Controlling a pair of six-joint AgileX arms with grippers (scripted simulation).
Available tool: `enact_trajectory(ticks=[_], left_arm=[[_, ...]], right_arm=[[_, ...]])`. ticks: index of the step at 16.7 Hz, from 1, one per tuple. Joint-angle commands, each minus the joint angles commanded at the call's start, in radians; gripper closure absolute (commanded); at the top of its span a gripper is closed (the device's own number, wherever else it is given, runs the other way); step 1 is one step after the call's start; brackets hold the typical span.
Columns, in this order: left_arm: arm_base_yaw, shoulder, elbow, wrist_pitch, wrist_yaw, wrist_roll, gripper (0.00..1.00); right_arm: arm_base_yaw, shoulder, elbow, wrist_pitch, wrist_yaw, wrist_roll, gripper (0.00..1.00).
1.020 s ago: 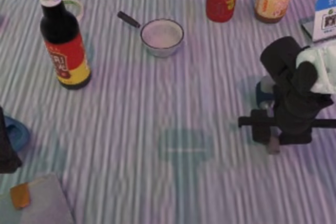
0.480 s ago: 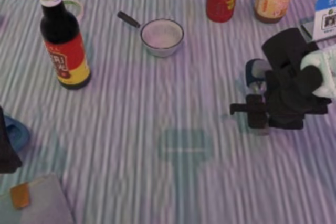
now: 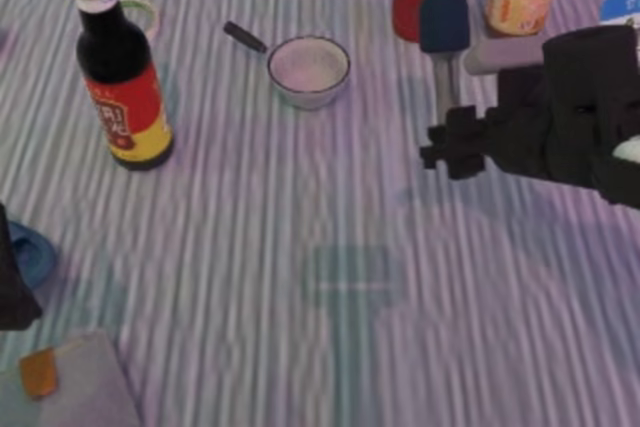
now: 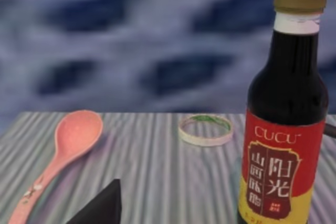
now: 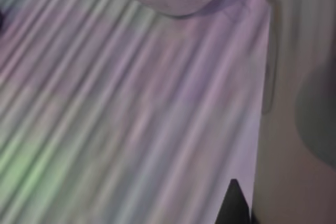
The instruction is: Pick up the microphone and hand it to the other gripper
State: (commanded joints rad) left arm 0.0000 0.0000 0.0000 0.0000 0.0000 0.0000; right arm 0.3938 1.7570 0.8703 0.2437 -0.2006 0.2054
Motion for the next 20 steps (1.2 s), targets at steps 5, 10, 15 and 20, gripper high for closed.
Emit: enact_trajectory(ticks=[5,10,15,20], left_arm=[[0.000,0.000,0.000,0.000,0.000,0.000,0.00],[0.000,0.000,0.000,0.000,0.000,0.000,0.00],[0.000,0.000,0.000,0.000,0.000,0.000,0.00],[0.000,0.000,0.000,0.000,0.000,0.000,0.00]], right_arm=[[-0.005,-0.119,-0.108,0.409,-0.118,-0.117,1.00],[-0.010,-0.205,-0.164,0.601,-0.182,-0.185,1.00],[-0.006,-0.205,-0.161,0.605,-0.184,-0.185,1.00],[0.094,-0.179,-0.142,0.616,-0.084,-0.185,1.00]])
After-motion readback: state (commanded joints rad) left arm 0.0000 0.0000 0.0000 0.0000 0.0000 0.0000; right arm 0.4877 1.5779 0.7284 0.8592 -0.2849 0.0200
